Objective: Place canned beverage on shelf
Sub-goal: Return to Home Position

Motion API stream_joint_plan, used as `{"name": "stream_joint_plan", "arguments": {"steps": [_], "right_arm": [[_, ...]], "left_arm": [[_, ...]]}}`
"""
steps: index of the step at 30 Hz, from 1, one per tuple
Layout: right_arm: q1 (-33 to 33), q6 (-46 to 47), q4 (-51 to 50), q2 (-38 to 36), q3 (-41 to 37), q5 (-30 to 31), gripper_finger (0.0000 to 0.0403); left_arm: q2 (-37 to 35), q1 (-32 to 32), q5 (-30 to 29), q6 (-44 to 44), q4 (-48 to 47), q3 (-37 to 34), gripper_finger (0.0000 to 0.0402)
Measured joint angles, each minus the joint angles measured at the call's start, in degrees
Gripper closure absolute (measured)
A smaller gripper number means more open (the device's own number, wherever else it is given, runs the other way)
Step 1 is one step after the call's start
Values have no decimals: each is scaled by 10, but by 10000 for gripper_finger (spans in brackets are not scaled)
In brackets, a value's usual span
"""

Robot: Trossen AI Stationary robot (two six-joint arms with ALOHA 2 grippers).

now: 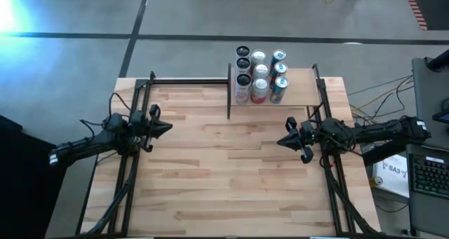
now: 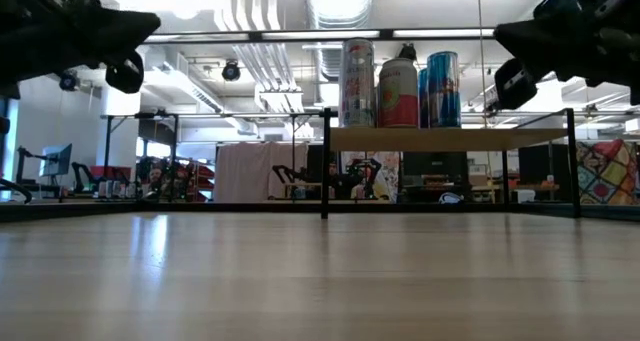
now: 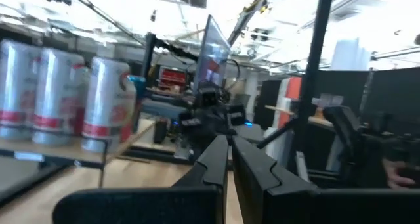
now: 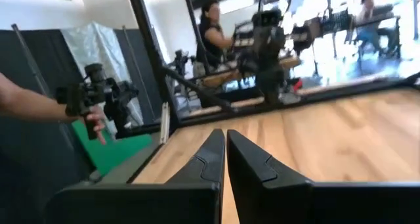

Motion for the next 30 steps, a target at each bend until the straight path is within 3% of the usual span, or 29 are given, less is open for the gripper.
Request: {"name": "stream_joint_plan", "arguments": {"steps": [6,9,13,17,24,30], "right_arm": [[-1,-32,20,31,0,100,394],[-11,-35,18,34,1,56,394],[-21,-47,17,-18,2,7,394],[-45,-47,-90,-110,0,8,394],[-79,-14,-242,-310,-1,-51,394],[-85,-18,-270,-292,0,-62,394]], "left_arm": [[-29,0,-8,6,-51,0,401],[-29,0,-12,6,-51,0,401],[-29,0,-12,3,-55,0,401],[-29,0,-12,-1,-60,0,401],[-29,0,-11,-3,-63,0,401],[-29,0,-14,7,-81,0,401]]}}
